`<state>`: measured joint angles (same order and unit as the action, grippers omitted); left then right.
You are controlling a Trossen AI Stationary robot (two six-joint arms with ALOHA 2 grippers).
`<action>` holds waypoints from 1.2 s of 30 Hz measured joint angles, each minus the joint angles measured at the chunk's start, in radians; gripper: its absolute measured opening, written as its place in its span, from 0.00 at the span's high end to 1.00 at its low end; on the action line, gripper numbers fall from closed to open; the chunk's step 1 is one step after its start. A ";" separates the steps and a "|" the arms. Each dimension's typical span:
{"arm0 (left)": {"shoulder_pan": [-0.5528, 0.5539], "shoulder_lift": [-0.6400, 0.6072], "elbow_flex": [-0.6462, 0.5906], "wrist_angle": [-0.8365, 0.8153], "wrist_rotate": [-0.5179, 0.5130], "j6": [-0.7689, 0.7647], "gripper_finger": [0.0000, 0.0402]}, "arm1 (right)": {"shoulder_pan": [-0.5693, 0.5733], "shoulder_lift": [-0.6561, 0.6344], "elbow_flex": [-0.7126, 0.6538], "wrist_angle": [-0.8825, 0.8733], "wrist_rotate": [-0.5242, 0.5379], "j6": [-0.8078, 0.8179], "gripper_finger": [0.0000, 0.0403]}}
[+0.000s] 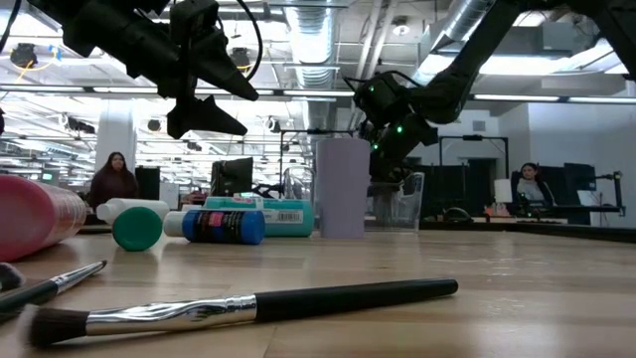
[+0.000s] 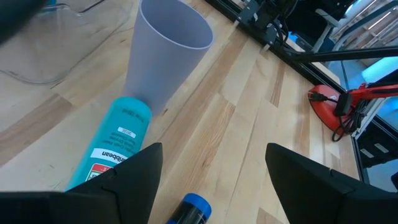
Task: Pick & Place Paint Supplies
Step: Put the red paint bottle into the transparent bin
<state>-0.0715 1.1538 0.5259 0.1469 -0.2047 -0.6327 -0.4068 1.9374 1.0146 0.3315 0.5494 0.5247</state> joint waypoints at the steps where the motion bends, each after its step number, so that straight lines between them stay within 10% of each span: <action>1: 0.000 0.000 0.000 0.000 0.000 0.000 0.31 | 0.003 -0.008 0.007 -0.022 0.001 0.000 0.26; 17: 0.000 0.000 0.000 0.001 0.006 0.003 0.31 | 0.008 -0.274 0.099 -0.461 -0.001 0.044 0.25; 36: 0.000 0.000 0.000 0.004 0.156 0.004 0.31 | 0.181 -0.534 0.101 -0.562 -0.029 0.053 0.25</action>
<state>-0.0717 1.1538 0.5259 0.1509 -0.0489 -0.6290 -0.2260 1.4029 1.1156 -0.2302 0.5207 0.5774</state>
